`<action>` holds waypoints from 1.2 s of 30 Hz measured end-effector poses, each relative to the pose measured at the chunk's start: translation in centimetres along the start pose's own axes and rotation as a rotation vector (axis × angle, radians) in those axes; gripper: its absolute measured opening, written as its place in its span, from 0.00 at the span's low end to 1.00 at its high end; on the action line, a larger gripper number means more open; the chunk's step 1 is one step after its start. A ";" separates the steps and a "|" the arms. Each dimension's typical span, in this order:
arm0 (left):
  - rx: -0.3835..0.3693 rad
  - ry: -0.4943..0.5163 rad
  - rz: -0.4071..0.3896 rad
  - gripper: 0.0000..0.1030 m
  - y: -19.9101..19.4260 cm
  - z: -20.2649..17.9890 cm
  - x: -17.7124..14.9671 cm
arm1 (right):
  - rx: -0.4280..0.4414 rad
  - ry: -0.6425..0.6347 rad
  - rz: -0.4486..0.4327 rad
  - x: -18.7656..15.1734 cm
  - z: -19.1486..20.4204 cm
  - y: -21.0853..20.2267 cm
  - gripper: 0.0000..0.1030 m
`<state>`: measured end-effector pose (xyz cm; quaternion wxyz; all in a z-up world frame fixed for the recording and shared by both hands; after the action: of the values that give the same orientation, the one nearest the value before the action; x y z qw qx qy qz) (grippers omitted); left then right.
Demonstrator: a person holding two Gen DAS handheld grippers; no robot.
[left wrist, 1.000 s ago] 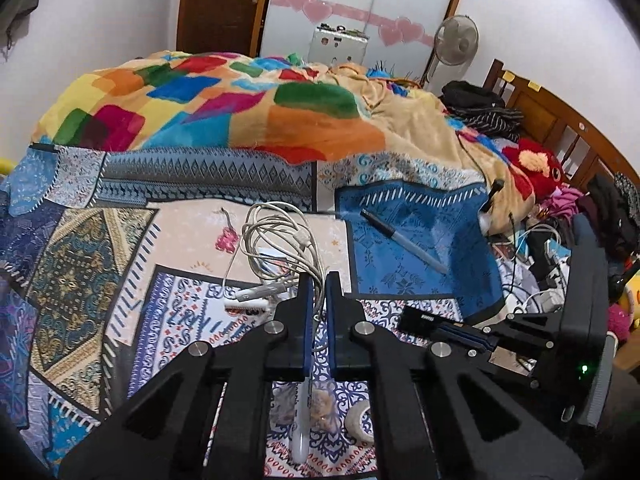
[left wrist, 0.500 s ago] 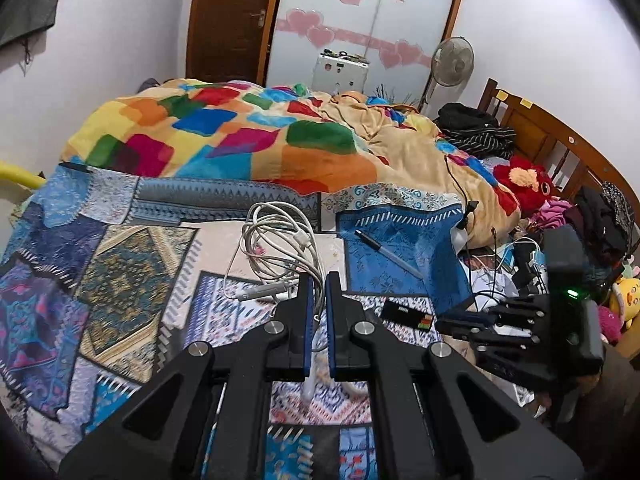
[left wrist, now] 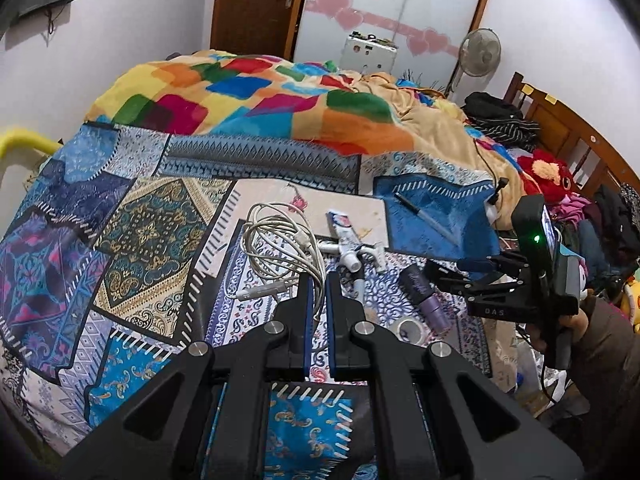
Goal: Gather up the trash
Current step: 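Grasp the white coiled cable with the left tool while the right tool grasps the black TRAINER box, then carry the cable and box with both tools toward the white floor bin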
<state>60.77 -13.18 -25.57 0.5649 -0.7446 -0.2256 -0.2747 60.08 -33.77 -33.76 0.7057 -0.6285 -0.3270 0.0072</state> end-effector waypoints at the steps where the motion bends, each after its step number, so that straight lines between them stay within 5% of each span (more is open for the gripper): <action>1: 0.001 -0.002 0.003 0.04 0.1 0.1 -0.1 | -0.006 -0.012 0.005 0.0 0.1 0.2 0.42; 6: 0.000 -0.022 0.014 0.04 0.4 0.3 -0.5 | 0.010 -0.057 -0.006 0.1 1.5 0.1 0.22; 16: -0.015 -0.025 -0.009 0.04 -2.9 -0.9 0.0 | -0.027 0.040 -0.012 -1.1 1.4 -2.6 0.21; 25: -0.011 -0.035 -0.079 0.04 -10.1 -1.5 0.6 | -0.030 0.084 -0.137 0.9 2.8 -11.8 0.21; 36: 0.040 -0.052 -0.187 0.04 -21.5 -0.1 -1.0 | 0.002 0.060 -0.311 2.1 9.2 -23.0 0.21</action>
<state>46.06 -7.74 -10.81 0.5455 -0.7157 -0.3142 -0.3026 48.18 -29.60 -12.30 0.7085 -0.5695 -0.3990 -0.1203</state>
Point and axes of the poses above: each gripper's, at about its wrist camera, not at the fingertips, and y roughly the way its jaws point, z to its left, x to its top, the point moved 10 cm from there along y, roughly the way its jaws point, and after that the axes turned 1 degree about -y, right-handed, at the moved point
